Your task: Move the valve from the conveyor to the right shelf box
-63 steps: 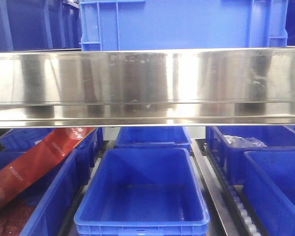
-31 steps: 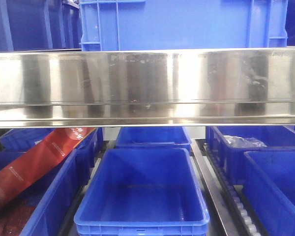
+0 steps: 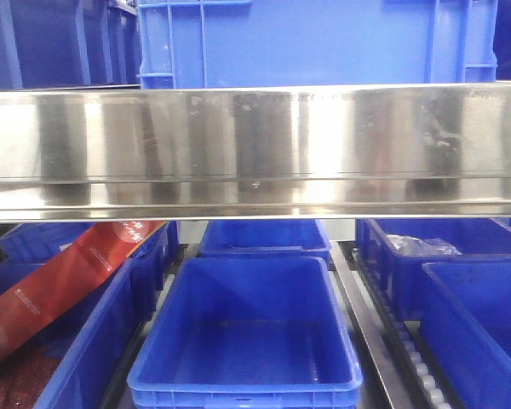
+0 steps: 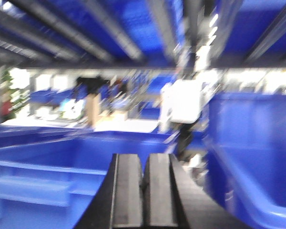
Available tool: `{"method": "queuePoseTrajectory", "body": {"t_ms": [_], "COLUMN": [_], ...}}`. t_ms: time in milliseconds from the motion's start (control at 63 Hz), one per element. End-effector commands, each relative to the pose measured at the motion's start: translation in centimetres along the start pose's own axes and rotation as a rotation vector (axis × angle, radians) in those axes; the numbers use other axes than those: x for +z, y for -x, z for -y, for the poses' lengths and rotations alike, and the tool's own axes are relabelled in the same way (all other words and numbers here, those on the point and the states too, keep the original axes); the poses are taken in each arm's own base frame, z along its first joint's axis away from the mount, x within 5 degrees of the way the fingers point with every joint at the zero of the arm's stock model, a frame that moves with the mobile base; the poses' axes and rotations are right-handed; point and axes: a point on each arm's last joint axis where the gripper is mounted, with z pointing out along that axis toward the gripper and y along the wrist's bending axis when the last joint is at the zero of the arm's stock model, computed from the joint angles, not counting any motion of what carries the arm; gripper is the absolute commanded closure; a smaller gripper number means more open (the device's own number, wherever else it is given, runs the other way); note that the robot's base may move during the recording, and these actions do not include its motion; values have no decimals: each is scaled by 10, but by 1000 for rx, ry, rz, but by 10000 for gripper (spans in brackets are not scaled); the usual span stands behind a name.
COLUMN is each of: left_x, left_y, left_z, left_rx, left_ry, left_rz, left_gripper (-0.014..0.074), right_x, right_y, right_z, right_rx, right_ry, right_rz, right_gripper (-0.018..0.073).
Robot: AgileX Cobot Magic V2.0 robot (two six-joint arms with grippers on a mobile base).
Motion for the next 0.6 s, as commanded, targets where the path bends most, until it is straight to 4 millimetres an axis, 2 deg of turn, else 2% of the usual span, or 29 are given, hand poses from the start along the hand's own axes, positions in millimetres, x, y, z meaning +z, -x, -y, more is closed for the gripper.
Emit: {"method": "queuePoseTrajectory", "body": {"t_ms": [0, 111, 302, 492, 588], "left_x": [-1, -1, -1, -1, -1], "left_y": [2, 2, 2, 2, 2], "left_z": [0, 0, 0, 0, 0], "left_rx": [-5, -5, -5, -5, -5], "left_ry": [1, 0, 0, 0, 0], "left_rz": [18, 16, 14, 14, 14], "left_gripper": [707, 707, 707, 707, 707], "right_x": [-11, -28, -53, -73, -79], "right_y": [-15, -42, -67, -94, -118], "right_z": [5, 8, 12, 14, 14], "right_rx": [-45, -93, -142, -37, -29], "right_ry": [-44, -74, -151, -219, -213], "right_rz": [7, -109, -170, -147, -210], "right_gripper": [721, 721, 721, 721, 721]}}
